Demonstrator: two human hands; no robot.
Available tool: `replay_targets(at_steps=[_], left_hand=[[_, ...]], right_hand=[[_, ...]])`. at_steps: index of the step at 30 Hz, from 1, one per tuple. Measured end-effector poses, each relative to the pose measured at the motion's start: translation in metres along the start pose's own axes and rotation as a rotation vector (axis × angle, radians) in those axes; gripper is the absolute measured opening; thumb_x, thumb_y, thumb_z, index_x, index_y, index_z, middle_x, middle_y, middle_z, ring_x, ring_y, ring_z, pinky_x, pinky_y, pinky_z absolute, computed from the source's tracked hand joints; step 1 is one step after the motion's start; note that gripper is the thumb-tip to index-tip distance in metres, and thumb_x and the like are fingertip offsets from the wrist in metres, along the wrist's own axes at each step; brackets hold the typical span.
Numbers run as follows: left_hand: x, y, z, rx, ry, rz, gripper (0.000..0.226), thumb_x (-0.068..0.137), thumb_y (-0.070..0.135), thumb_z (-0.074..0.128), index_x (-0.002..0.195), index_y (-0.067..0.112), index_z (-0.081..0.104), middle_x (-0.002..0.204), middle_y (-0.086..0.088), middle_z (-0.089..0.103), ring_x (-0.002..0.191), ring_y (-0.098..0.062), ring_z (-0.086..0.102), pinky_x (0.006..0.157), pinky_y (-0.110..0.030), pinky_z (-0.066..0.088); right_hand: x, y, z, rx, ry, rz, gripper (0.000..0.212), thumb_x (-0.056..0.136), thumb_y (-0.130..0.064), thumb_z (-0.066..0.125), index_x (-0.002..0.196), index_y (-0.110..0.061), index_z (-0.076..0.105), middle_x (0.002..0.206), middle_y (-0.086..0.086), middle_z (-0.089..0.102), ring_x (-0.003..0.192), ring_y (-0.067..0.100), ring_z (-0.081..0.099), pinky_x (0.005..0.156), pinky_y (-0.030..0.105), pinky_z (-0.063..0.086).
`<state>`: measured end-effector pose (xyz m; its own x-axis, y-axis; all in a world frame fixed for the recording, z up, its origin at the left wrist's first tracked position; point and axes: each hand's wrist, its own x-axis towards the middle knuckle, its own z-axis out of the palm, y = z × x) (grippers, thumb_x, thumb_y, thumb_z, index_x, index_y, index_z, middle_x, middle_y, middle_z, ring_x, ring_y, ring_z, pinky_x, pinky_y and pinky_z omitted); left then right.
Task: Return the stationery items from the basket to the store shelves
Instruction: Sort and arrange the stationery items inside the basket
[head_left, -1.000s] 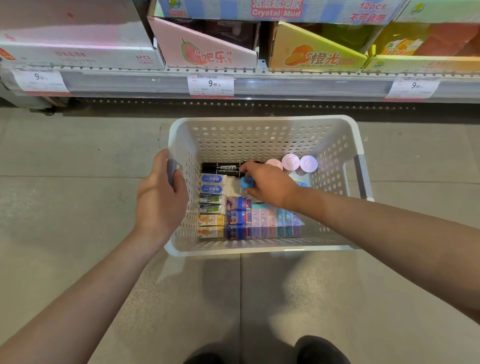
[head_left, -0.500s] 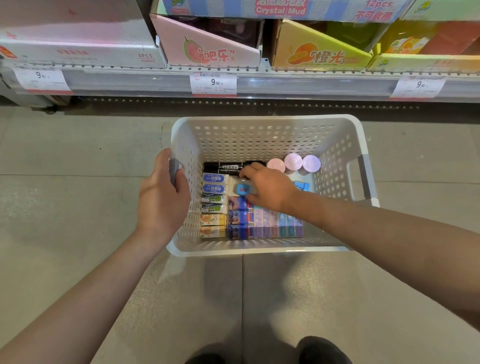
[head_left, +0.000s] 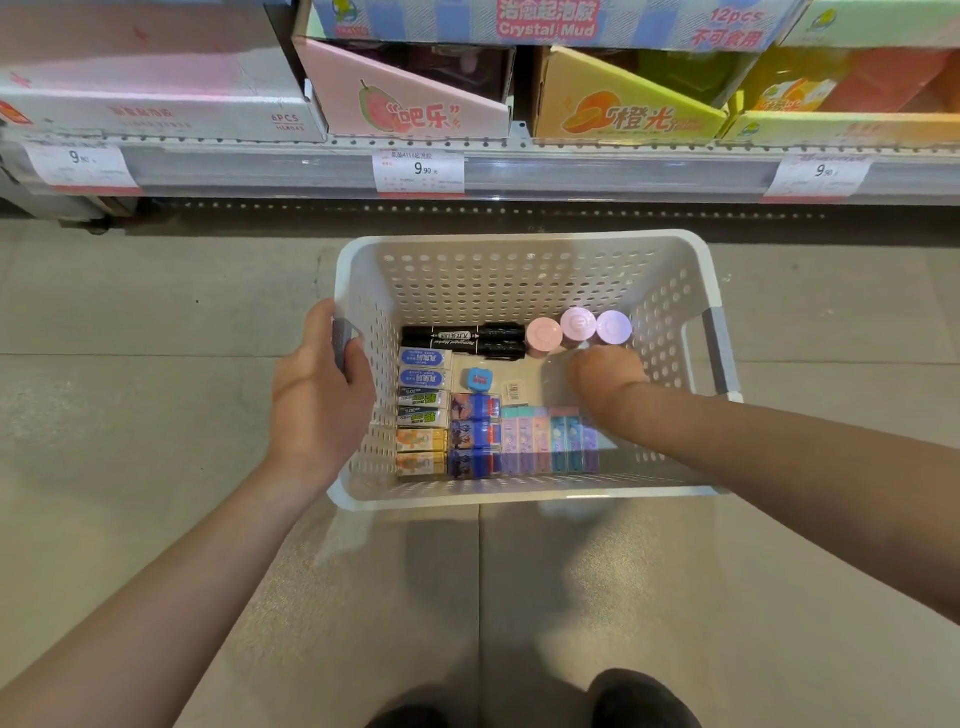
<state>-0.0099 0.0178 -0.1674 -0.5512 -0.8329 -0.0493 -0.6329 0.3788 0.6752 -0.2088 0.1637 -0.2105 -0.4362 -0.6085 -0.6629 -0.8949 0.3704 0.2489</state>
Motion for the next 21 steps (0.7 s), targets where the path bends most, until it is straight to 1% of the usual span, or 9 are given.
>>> replay_targets(at_steps=[2,4,6,7,10,12,14,18,21], left_hand=[[-0.001,0.0,-0.001,-0.001,0.001,-0.009,0.034,0.098,0.014,0.04,0.131,0.009,0.042,0.062,0.006,0.043,0.05,-0.013,0.042,0.046,-0.024,0.03],[-0.001,0.001,-0.002,0.006,0.004,-0.013,0.034,0.098,0.014,0.04,0.131,0.009,0.041,0.063,0.005,0.044,0.051,-0.013,0.042,0.046,-0.025,0.029],[-0.001,0.001,-0.002,0.014,0.006,-0.008,0.033,0.098,0.014,0.04,0.13,0.009,0.041,0.063,0.003,0.045,0.052,-0.013,0.043,0.045,-0.027,0.031],[-0.001,0.001,-0.002,0.015,0.006,-0.006,0.033,0.098,0.014,0.04,0.13,0.009,0.041,0.063,0.003,0.045,0.052,-0.014,0.043,0.045,-0.028,0.031],[-0.001,0.001,-0.002,0.012,0.002,-0.008,0.034,0.098,0.014,0.04,0.131,0.009,0.041,0.062,0.003,0.043,0.051,-0.014,0.042,0.045,-0.027,0.03],[-0.002,0.003,-0.002,0.014,0.003,-0.006,0.035,0.098,0.013,0.04,0.132,0.008,0.041,0.061,0.004,0.043,0.05,-0.013,0.042,0.044,-0.021,0.03],[-0.002,0.004,-0.003,0.021,0.005,-0.002,0.035,0.098,0.013,0.04,0.133,0.007,0.04,0.062,0.005,0.043,0.05,-0.012,0.042,0.041,-0.017,0.033],[-0.002,0.004,-0.002,0.024,0.006,-0.013,0.037,0.098,0.014,0.04,0.134,0.008,0.039,0.063,0.005,0.044,0.052,-0.012,0.043,0.045,-0.019,0.031],[-0.002,0.003,-0.003,0.023,0.003,-0.011,0.035,0.098,0.014,0.039,0.132,0.009,0.04,0.062,0.003,0.043,0.051,-0.013,0.042,0.045,-0.024,0.03]], right_hand=[[0.0,-0.001,-0.001,0.012,0.047,-0.055,0.036,0.091,-0.016,0.057,0.126,-0.008,0.051,0.124,0.007,0.06,0.113,0.025,0.06,0.083,0.031,0.051],[-0.001,0.0,-0.003,0.116,0.13,-0.12,0.03,0.086,-0.029,0.062,0.108,-0.009,0.057,0.107,0.009,0.064,0.097,0.027,0.063,0.067,0.03,0.047],[-0.002,0.001,-0.006,0.34,0.161,-0.173,0.026,0.078,-0.03,0.068,0.081,-0.009,0.054,0.087,0.01,0.06,0.079,0.028,0.058,0.061,0.027,0.04],[-0.002,0.001,-0.005,0.491,0.172,-0.188,0.027,0.075,-0.027,0.071,0.077,-0.009,0.051,0.082,0.01,0.058,0.076,0.027,0.056,0.06,0.028,0.041],[-0.004,-0.001,-0.005,1.017,0.127,-0.218,0.027,0.077,-0.017,0.075,0.093,-0.006,0.057,0.088,0.01,0.061,0.07,0.025,0.065,0.063,0.032,0.054],[-0.005,-0.005,-0.004,1.233,0.087,-0.221,0.031,0.078,-0.011,0.076,0.104,-0.003,0.061,0.089,0.007,0.056,0.064,0.016,0.062,0.054,0.016,0.053],[-0.003,-0.008,-0.003,1.225,0.137,-0.196,0.031,0.078,-0.009,0.075,0.106,-0.003,0.065,0.087,0.005,0.053,0.069,0.015,0.056,0.057,0.01,0.047],[-0.002,-0.015,0.0,1.314,0.142,-0.138,0.014,0.084,-0.009,0.064,0.098,-0.01,0.066,0.081,0.004,0.057,0.07,0.02,0.061,0.075,0.036,0.054],[0.0,-0.016,0.002,1.076,0.191,-0.187,0.031,0.083,-0.006,0.064,0.114,-0.005,0.063,0.099,0.008,0.06,0.077,0.015,0.054,0.068,0.019,0.043]])
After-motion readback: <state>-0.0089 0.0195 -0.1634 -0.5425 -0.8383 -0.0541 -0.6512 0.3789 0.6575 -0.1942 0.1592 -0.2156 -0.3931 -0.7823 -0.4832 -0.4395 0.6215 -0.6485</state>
